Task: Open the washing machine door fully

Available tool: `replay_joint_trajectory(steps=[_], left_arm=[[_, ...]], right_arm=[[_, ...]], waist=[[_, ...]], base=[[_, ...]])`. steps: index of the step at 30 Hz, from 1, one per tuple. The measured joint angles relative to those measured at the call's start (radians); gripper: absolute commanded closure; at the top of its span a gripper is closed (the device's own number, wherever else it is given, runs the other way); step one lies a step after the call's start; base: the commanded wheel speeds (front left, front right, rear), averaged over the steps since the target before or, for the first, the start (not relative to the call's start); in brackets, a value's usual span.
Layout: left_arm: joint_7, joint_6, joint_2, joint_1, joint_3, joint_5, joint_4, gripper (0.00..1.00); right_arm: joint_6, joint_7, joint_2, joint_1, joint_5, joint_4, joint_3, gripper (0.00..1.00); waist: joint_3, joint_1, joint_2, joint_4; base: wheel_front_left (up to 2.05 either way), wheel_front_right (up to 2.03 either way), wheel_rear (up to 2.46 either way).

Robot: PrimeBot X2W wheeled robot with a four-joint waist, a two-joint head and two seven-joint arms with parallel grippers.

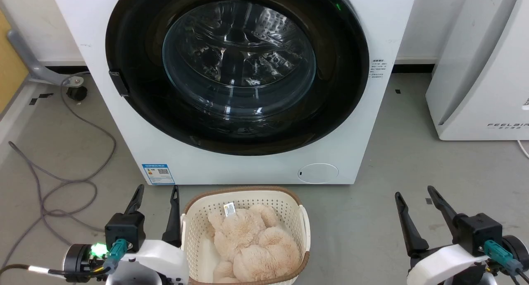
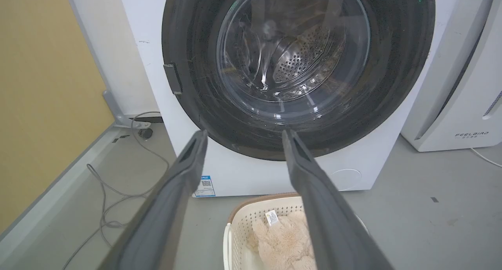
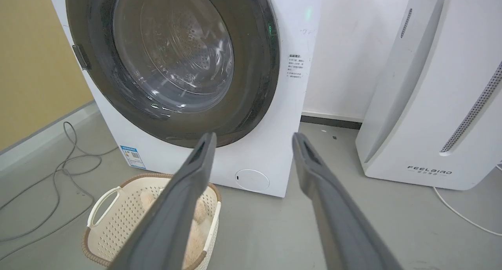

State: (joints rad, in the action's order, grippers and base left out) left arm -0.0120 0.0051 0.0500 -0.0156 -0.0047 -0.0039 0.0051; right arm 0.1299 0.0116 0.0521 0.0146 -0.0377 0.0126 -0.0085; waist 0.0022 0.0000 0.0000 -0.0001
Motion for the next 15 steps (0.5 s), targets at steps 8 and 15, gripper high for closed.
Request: replay_joint_trajectory(steps=[8, 15], left_arm=[[-0.017, 0.01, 0.0, 0.0, -0.008, -0.008, 0.0, 0.0], [-0.034, 0.019, 0.0, 0.0, -0.012, -0.01, 0.0, 0.0]], right_arm=[[0.0, 0.018, 0.0, 0.001, -0.04, 0.017, -0.01, 0.0], [0.0, 0.031, 0.0, 0.002, -0.07, 0.03, -0.017, 0.51]], waist=[[0.001, 0.0, 0.0, 0.0], [0.001, 0.0, 0.0, 0.001]], base=[[0.0, 0.0, 0.0], [0.0, 0.0, 0.0]])
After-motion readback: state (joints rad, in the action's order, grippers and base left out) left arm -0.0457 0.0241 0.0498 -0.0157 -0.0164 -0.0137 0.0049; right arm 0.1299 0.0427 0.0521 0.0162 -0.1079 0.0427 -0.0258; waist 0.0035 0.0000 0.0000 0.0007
